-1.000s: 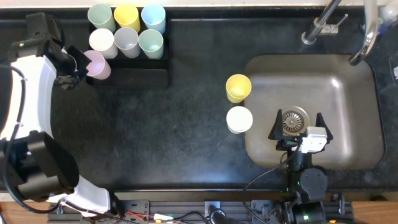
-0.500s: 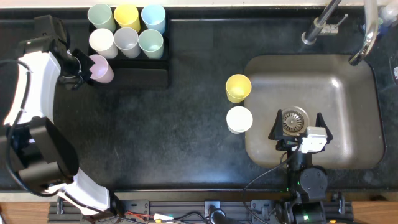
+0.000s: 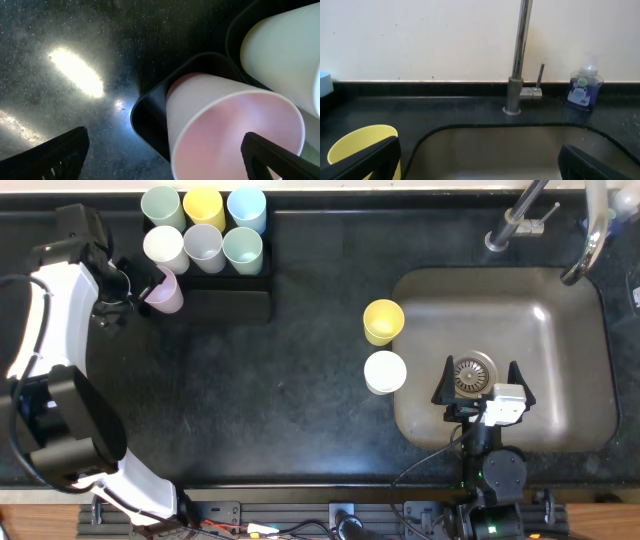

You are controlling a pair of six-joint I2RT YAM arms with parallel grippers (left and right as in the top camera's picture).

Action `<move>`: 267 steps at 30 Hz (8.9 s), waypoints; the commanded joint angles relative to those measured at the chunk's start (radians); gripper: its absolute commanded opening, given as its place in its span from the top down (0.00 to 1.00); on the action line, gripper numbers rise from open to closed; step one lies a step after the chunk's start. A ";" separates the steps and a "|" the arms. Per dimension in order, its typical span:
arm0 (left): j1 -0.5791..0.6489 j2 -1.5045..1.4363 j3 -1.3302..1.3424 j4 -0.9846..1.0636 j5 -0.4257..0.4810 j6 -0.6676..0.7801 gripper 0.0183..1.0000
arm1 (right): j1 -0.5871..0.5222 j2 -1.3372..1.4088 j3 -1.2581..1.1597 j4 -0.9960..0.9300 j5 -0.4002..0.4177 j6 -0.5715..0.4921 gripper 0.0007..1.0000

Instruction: Store Cups

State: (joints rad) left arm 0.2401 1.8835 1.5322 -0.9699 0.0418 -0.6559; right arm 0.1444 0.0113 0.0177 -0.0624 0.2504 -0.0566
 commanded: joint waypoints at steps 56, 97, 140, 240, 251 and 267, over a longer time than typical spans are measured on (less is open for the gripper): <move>-0.949 0.113 0.054 0.251 0.005 -0.161 0.21 | -0.004 -0.007 -0.013 0.007 0.002 -0.003 0.00; -0.233 -0.079 0.108 -0.229 -0.067 -0.236 0.98 | -0.004 -0.007 -0.013 0.007 0.002 -0.003 0.00; -0.299 0.082 0.108 -0.123 -0.167 -0.266 0.98 | -0.004 -0.007 -0.013 0.007 0.002 -0.003 0.00; -0.314 -1.881 -1.524 0.885 -0.035 0.734 0.00 | -0.004 -0.007 -0.013 0.007 0.002 -0.003 0.00; -0.314 -1.881 -1.524 0.885 -0.035 0.734 0.00 | -0.004 -0.007 -0.013 0.007 0.002 -0.003 0.00; -0.314 -1.881 -1.524 0.885 -0.035 0.734 0.00 | -0.004 -0.007 -0.013 0.007 0.002 -0.003 0.00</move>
State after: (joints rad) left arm -0.0772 0.0128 0.0132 -0.0856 -0.0101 0.0597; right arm 0.1444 0.0113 0.0177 -0.0620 0.2508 -0.0563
